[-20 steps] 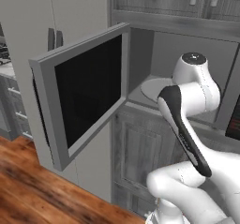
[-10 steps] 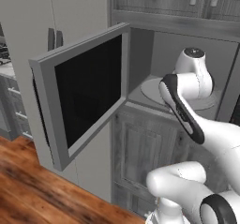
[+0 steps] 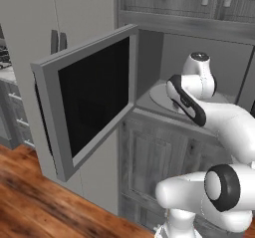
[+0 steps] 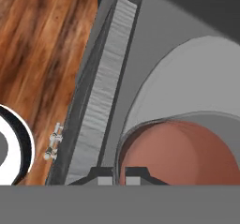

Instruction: Place the microwavable item in the microwave. Then, close the microwave door and press the start button.

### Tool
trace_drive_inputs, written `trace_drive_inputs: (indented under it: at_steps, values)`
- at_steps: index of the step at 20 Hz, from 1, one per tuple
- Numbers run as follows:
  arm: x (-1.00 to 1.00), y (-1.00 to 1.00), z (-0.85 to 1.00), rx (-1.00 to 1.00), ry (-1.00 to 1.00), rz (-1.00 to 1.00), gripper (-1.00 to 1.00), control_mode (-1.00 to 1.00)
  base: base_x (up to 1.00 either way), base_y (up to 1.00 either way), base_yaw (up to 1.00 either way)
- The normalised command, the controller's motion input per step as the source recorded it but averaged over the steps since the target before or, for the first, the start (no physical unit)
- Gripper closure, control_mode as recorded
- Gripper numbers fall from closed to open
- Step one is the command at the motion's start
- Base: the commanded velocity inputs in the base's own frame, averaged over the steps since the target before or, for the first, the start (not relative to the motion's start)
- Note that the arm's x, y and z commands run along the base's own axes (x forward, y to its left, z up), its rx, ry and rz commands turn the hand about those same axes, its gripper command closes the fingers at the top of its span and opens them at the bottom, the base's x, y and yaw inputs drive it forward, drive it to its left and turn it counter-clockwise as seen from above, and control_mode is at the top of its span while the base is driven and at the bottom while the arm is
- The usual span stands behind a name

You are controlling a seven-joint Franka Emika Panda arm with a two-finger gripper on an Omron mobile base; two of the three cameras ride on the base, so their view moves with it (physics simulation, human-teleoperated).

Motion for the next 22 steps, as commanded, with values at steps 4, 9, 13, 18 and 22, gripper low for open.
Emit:
trace_drive_inputs:
  at_steps: [4,9,13,18,22]
  values:
    - [0.47,-0.16,-0.34,0.00,0.09,0.00,1.00,-1.00,0.00,0.00,0.00]
    - [0.36,-0.39,-0.19,0.00,0.08,0.00,1.00,-1.00,0.00,0.00,0.00]
    - [0.19,-0.32,-0.28,0.00,0.01,0.00,1.00,-1.00,0.00,0.00,0.00]
    - [-0.14,-0.03,-0.42,0.00,0.00,0.00,-1.00,-1.00,0.00,0.00,0.00]
    - [-0.11,0.07,-0.07,0.00,-0.01,0.00,-1.00,-1.00,0.00,0.00,0.00]
